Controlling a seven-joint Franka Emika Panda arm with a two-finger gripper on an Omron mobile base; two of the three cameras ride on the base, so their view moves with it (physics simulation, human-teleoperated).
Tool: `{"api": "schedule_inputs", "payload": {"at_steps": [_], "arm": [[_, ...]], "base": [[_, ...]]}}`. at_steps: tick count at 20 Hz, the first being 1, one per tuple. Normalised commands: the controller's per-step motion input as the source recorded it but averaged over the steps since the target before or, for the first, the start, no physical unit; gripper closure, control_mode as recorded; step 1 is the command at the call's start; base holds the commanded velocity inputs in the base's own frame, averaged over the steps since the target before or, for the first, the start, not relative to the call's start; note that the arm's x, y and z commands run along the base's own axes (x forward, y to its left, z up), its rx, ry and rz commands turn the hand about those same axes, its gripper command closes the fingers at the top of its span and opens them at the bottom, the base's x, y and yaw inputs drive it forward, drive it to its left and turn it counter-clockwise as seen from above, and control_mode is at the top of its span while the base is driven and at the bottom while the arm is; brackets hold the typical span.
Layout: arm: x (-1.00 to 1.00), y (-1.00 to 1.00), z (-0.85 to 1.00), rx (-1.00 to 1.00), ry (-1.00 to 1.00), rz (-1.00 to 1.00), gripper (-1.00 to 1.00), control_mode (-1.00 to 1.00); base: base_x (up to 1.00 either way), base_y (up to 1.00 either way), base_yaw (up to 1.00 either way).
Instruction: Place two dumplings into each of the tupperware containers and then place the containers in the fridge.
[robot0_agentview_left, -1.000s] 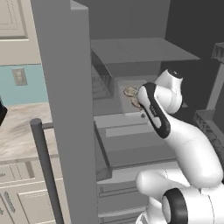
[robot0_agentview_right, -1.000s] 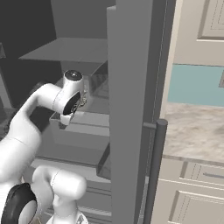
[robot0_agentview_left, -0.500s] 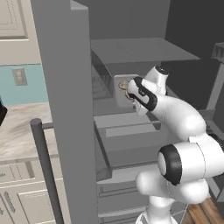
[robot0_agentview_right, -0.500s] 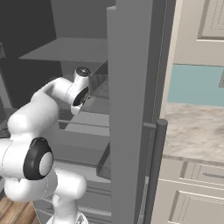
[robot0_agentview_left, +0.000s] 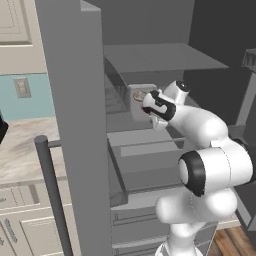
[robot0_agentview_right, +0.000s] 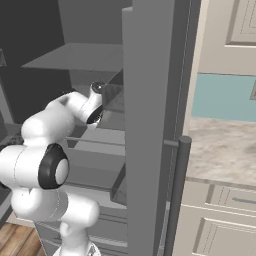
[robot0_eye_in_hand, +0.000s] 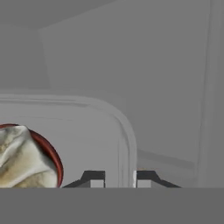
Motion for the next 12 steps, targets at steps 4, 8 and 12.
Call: {"api": "schedule_inputs", "payload": {"at_steps": [4, 8, 12], "arm": [[0.27, 0.00, -0.17, 0.00, 0.04, 0.00, 1.00, -1.00], [0.25, 0.00, -0.22, 0.00, -0.04, 0.00, 1.00, -1.00], [0.34, 0.00, -0.17, 0.00, -0.09, 0.00, 1.00, -1.00]], "base": [[0.00, 0.00, 0.00], [0.00, 0.00, 0.00], [0.00, 0.00, 0.00]]}}
